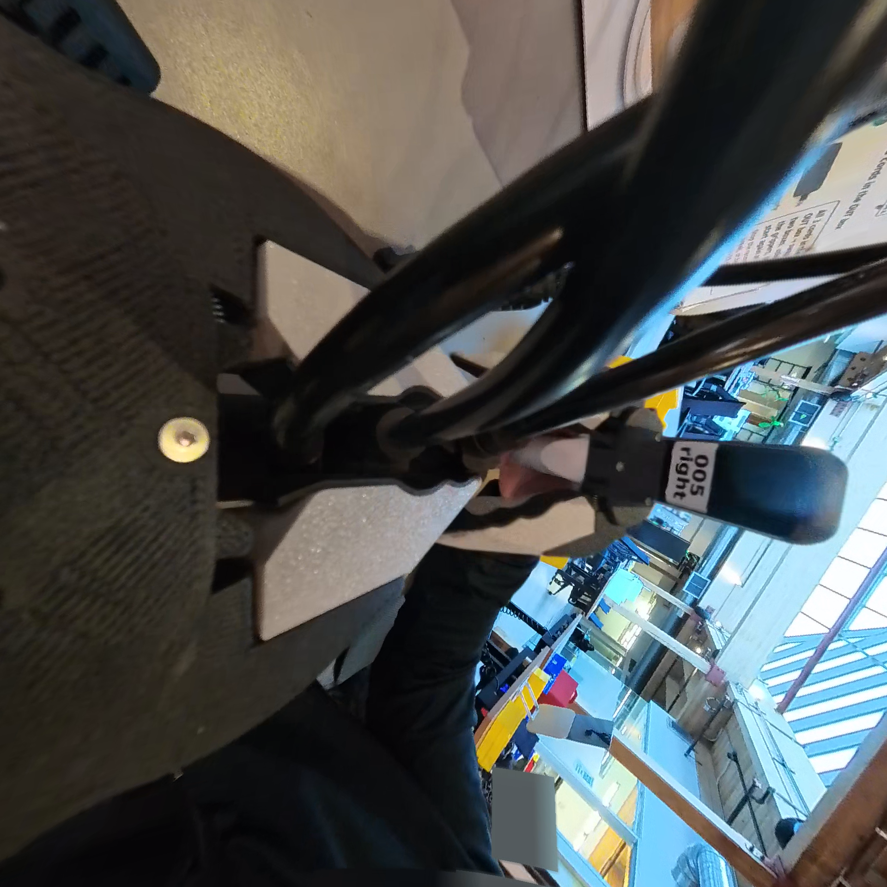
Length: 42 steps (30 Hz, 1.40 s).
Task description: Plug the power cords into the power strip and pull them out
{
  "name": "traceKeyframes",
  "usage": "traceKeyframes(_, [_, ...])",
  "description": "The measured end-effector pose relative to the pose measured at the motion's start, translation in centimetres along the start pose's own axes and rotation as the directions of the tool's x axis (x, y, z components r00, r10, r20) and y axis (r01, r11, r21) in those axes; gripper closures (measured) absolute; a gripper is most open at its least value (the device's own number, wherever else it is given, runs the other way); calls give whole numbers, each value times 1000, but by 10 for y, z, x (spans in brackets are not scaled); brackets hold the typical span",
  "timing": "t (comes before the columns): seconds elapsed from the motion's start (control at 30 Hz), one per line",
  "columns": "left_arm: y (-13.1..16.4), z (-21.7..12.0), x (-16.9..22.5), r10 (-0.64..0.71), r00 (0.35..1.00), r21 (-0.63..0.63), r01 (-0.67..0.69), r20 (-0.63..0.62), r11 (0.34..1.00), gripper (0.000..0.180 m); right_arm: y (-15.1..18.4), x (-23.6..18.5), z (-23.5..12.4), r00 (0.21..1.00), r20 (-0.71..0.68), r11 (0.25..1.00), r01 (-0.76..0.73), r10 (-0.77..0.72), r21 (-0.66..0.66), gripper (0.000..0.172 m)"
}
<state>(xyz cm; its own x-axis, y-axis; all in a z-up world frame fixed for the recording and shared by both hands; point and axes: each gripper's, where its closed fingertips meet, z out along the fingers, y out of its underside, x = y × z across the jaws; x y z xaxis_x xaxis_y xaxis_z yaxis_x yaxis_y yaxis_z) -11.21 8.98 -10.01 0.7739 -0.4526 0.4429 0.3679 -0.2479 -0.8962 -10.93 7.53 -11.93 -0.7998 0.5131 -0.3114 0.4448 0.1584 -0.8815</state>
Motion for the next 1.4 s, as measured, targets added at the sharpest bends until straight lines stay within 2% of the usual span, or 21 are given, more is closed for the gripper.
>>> traceKeyframes(0.03, [0, 0, 0, 7, 1000, 2, -7, 0, 1000, 156, 5, 2, 3, 1000, -11, 1000, 5, -6, -28, 98])
traceKeyframes(0.13, [-1, 0, 3, 22, 1000, 1, -22, -8, 1000, 156, 9, 2, 13, 999, -22, 998, 27, -28, -52, 102])
traceKeyframes(0.27, [0, 0, 2, 22, 1000, 0, -22, -6, 1000, 156, 8, -2, 20, 999, -14, 998, 43, -44, -51, 126])
traceKeyframes(0.4, [0, 2, 3, 7, 1000, -4, -7, -10, 1000, 156, 10, -1, 19, 1000, -7, 998, 28, -28, -58, 127])
traceKeyframes(0.73, [-2, 4, 6, 30, 1000, -18, -30, -4, 999, 136, 6, -1, 11, 997, 70, 999, -36, 35, 7, 128])
traceKeyframes(0.93, [-40, -27, -2, -55, 998, 205, 57, -14, 977, 142, 6, 1, 5, 994, 92, 998, -57, 54, 31, 129])
traceKeyframes(1.0, [-47, -36, -2, -66, 997, 244, 70, -27, 967, 143, 2, 4, 0, 991, 102, 994, -91, 84, 61, 130])
traceKeyframes(1.3, [-17, -15, 6, -89, 994, 53, 93, -64, 994, 123, -19, 14, -27, 994, 37, 978, -110, 105, 180, 131])
traceKeyframes(1.4, [-10, -11, 5, -94, 994, 10, 95, -58, 995, 122, -30, 16, -39, 995, 15, 963, -102, 101, 250, 131])
